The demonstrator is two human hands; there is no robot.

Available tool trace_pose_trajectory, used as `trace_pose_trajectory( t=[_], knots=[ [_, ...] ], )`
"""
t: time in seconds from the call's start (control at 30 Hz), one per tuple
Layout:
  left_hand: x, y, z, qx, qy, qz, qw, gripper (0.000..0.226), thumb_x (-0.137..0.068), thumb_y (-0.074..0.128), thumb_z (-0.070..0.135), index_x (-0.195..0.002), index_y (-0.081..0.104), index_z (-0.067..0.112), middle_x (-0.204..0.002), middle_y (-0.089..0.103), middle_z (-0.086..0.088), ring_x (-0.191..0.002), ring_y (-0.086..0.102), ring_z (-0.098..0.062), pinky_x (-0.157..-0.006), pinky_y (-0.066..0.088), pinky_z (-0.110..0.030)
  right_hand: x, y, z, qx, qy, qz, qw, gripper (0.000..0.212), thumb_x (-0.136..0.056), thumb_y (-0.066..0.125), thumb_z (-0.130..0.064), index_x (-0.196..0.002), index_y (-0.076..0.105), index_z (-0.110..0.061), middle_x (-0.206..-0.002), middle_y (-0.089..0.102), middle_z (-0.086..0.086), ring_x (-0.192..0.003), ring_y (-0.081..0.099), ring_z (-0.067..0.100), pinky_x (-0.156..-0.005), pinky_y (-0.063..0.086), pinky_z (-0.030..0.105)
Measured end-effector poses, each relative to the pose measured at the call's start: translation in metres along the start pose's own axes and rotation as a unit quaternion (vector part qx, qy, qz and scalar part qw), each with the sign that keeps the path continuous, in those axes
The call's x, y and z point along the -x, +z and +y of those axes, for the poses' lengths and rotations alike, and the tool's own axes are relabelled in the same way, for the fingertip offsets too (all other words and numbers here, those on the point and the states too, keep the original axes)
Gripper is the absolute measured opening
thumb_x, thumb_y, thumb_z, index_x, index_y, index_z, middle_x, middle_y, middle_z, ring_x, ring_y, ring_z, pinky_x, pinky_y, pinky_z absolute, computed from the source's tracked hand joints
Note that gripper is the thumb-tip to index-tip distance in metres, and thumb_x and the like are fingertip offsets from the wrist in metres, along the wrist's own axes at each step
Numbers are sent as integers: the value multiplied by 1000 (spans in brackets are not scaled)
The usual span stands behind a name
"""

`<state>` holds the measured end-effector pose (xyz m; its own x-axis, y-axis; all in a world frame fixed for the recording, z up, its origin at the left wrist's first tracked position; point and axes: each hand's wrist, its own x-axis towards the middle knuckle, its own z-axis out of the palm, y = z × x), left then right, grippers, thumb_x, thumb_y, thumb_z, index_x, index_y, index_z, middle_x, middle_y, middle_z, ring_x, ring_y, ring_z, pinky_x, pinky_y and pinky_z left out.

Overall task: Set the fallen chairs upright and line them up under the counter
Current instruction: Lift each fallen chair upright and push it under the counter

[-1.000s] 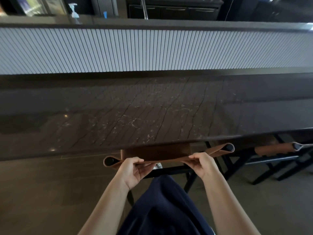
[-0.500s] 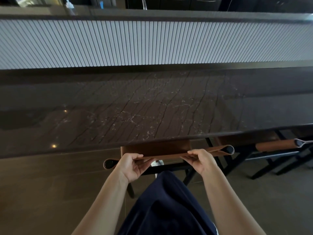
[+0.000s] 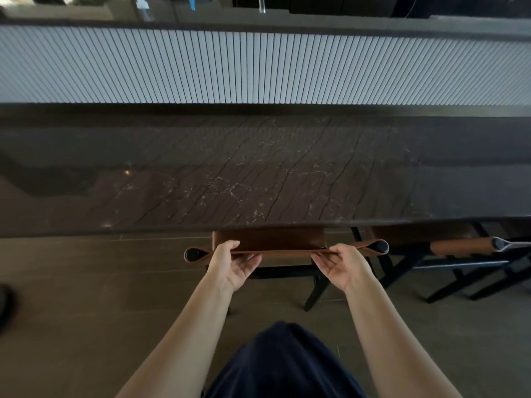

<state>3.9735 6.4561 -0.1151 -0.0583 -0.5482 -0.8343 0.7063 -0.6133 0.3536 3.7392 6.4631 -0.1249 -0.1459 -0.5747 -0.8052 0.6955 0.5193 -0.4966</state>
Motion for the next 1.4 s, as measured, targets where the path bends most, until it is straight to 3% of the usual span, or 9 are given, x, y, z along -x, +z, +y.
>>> trace_pose_trajectory(
  t=[0.13,0.3,0.5,0.67,0.83,0.97,1.07,1.2,1.4],
  knots=[
    [21,-4,-10,13,31,-26,999,39,-100,43,10,-136,42,-4,-127,56,-28,-110,61,-38,-78,55,-39,16,-5,0,22,2,-25,999,31,-99,39,-1,-128,47,5,-106,65,26,-92,67,34,-65,56,38],
    [57,-17,-39,43,103,-71,991,36,-102,34,9,-131,47,-6,-124,61,-23,-109,63,-35,-86,54,-40,43,-18,0,41,7,-81,996,31,-98,36,2,-123,54,6,-106,69,22,-92,71,32,-59,60,32],
    [109,-38,-92,80,191,-89,974,29,-101,38,14,-119,57,2,-115,69,-16,-105,68,-30,-93,52,-41,89,-46,6,111,-1,-173,979,32,-99,37,-3,-118,62,-6,-111,73,11,-99,72,24,-75,57,33],
    [153,-74,-131,114,269,-89,952,31,-102,34,11,-124,55,4,-118,68,-14,-108,66,-29,-92,52,-40,126,-58,26,182,9,-222,958,32,-99,39,-6,-116,65,-10,-110,74,8,-98,72,22,-82,56,34],
    [199,-128,-164,126,347,-28,929,29,-99,39,8,-123,55,5,-117,69,-14,-107,67,-29,-87,54,-38,162,-62,67,275,17,-252,928,28,-100,43,-9,-110,68,-12,-107,75,6,-99,72,21,-85,55,35],
    [238,-179,-187,145,401,39,904,29,-95,44,7,-121,57,4,-114,70,-14,-105,68,-30,-78,56,-33,194,-58,111,338,-33,-281,897,25,-100,46,-13,-107,70,-13,-101,76,5,-92,74,17,-81,56,32],
    [271,-220,-208,168,421,80,888,26,-95,44,5,-115,60,7,-111,71,-13,-101,69,-28,-79,55,-33,224,-57,148,373,-49,-328,866,25,-99,46,-13,-107,70,-13,-99,77,4,-93,73,17,-83,55,32],
    [325,-281,-251,191,446,118,866,27,-94,42,2,-109,62,9,-111,70,-12,-100,68,-28,-81,54,-34,270,-72,212,401,-32,-380,833,26,-97,45,-8,-105,70,-11,-99,76,7,-94,73,19,-80,53,30],
    [413,-371,-330,202,469,189,839,27,-95,45,5,-115,61,10,-112,70,-9,-101,68,-26,-86,52,-36,351,-129,312,424,25,-434,795,28,-93,42,-1,-101,69,-7,-97,74,11,-86,71,19,-75,53,28]
  ],
)
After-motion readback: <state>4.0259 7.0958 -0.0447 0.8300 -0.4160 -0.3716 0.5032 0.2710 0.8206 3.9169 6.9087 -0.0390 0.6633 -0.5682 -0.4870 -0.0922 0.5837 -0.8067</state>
